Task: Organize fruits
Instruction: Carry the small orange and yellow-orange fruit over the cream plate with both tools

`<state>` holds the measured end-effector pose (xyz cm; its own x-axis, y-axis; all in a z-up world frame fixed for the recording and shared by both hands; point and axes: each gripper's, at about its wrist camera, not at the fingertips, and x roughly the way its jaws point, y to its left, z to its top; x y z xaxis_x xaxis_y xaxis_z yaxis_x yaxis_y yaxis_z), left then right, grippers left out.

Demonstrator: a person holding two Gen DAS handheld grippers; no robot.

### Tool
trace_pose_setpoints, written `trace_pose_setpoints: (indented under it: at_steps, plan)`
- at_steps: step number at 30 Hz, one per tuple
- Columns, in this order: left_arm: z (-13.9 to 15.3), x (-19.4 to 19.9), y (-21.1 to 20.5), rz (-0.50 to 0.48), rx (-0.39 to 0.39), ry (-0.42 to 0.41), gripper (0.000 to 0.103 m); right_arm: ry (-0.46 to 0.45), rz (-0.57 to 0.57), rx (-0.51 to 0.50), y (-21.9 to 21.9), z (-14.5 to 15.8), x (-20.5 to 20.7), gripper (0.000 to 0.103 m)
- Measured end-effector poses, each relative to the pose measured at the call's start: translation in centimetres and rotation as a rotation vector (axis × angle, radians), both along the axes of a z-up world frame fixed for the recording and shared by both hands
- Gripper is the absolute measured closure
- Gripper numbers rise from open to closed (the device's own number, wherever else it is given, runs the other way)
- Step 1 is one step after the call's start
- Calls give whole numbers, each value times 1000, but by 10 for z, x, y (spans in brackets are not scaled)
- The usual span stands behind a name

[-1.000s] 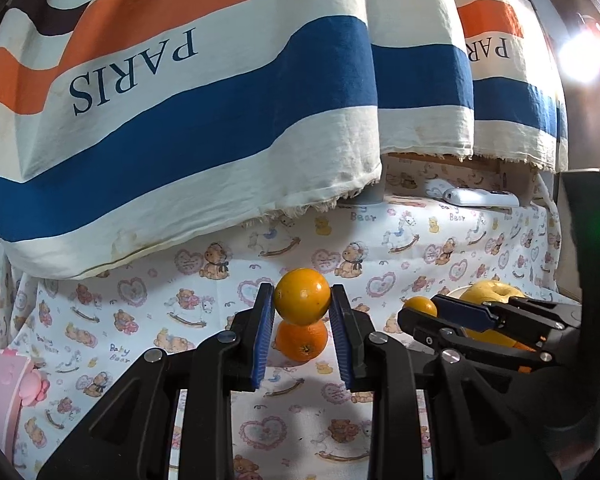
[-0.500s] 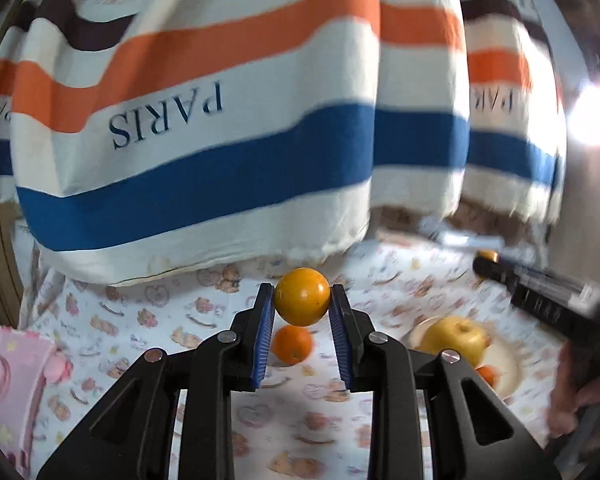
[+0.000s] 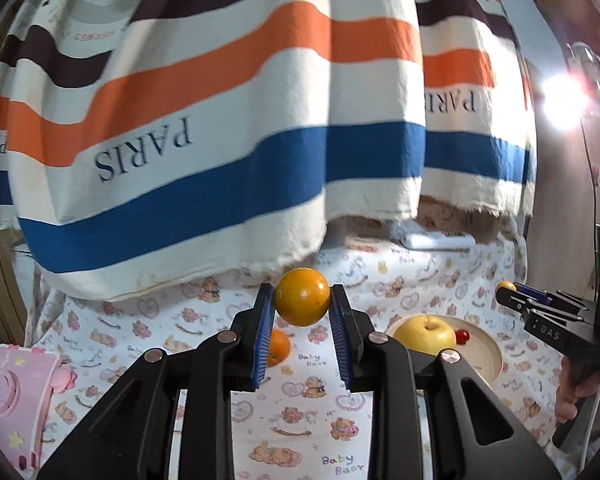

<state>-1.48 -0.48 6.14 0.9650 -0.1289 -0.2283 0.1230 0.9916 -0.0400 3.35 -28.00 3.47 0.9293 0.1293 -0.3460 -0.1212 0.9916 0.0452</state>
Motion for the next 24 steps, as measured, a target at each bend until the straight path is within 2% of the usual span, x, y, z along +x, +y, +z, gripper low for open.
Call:
trace_pose_setpoints:
  at_steps: [4,9,13,17,20,24]
  plan:
    - [-10,7,-11,-29,16,39,76,103,-26,-13,-7,-12,16,73]
    - [-20,24,-26,-106,-8,142,76,228,-21,35,-21,-31,29,73]
    - [-23,39,-55,-175,59,193,76,299,-21,33,-26,-42,39,73]
    - [-27,53,-84,-262,63,281,76,367,-20,65,-35,-48,45,73]
    - [-31,56,-108,-318,88,316,76,409,-60,99,-44,-52,47,73]
    - [-38,53,-140,-394,153,356,76,450,-58,127,-50,-55,50,73]
